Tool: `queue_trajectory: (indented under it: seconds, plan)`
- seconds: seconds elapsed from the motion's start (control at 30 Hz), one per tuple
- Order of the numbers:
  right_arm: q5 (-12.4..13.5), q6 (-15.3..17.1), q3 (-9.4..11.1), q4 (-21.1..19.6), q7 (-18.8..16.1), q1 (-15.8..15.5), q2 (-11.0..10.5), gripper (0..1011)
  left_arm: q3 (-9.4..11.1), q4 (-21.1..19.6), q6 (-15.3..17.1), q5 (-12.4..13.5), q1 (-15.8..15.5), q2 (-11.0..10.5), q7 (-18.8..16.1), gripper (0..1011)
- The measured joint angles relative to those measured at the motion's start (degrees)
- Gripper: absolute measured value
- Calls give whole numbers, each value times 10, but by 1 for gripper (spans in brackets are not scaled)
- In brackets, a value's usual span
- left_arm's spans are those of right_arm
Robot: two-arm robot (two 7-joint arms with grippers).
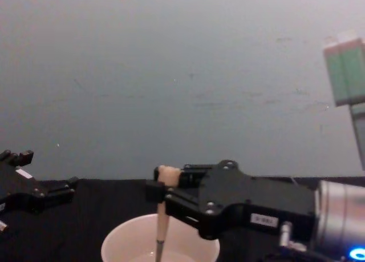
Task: Pick up the stirring spoon with one hand, stir inside the cup, then place it back in its original position.
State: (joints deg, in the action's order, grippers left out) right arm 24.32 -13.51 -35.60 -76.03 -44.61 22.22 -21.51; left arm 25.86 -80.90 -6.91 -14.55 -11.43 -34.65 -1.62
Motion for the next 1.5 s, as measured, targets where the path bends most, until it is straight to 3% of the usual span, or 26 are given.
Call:
queue_trajectory:
  seconds: [0.3,0.57,1.1,1.5]
  plan:
    - [-14,-10,-10,49,11,32,30,212,0,0,0,0,0,0,0,1001]
    - [-22,-17,0,78,26,48,40,212,0,0,0,0,0,0,0,1001]
    - [-28,-15,19,68,36,35,22,212,0,0,0,0,0,0,0,1001]
    - [-12,3,30,15,32,-2,-8,212,0,0,0,0,0,0,0,1001]
